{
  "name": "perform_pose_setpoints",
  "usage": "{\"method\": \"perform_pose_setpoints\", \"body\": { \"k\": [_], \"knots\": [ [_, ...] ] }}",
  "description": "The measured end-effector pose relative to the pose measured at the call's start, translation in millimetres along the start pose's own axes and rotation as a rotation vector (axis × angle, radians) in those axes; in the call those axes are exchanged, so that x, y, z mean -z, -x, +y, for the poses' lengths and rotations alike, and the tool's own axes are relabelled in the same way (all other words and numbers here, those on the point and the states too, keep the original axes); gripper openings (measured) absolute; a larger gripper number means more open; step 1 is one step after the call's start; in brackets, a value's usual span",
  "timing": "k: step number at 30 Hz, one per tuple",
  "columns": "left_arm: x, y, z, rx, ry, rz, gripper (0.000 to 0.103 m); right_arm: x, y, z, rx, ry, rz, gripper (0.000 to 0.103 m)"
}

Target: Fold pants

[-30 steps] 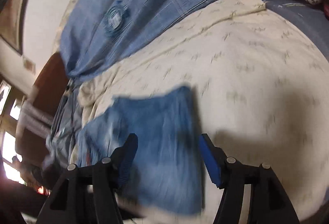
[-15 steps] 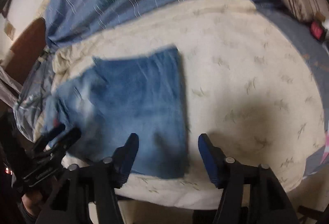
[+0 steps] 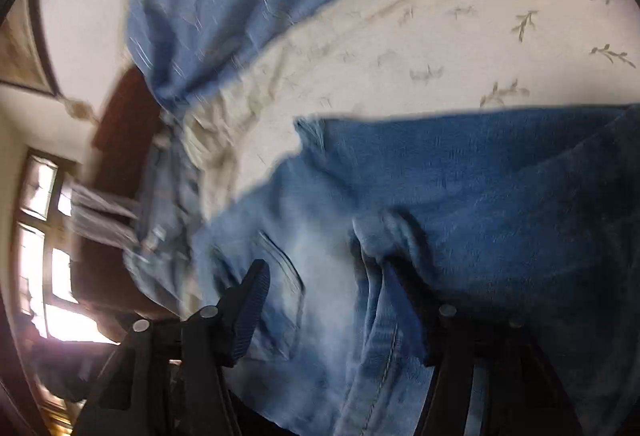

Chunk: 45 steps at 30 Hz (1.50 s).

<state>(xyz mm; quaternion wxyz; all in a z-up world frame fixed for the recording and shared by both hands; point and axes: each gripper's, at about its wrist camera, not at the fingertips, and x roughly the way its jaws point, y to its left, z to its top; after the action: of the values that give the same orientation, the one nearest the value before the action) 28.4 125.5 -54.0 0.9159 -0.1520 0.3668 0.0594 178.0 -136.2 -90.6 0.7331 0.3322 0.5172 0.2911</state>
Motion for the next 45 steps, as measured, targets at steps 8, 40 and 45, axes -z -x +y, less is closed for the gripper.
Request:
{"method": "perform_pose_setpoints", "body": {
  "k": [8, 40, 45],
  "knots": [
    [4, 0, 3, 0.014, 0.021, 0.002, 0.092, 38, 59, 17, 0.0, 0.076, -0.06, 0.064],
    [8, -2, -16, -0.059, -0.057, -0.031, 0.092, 94, 82, 8, 0.126, 0.254, -0.246, 0.07],
    [-9, 19, -23, -0.055, -0.055, -0.13, 0.092, 94, 79, 11, 0.14, 0.269, -0.245, 0.07]
  ]
}}
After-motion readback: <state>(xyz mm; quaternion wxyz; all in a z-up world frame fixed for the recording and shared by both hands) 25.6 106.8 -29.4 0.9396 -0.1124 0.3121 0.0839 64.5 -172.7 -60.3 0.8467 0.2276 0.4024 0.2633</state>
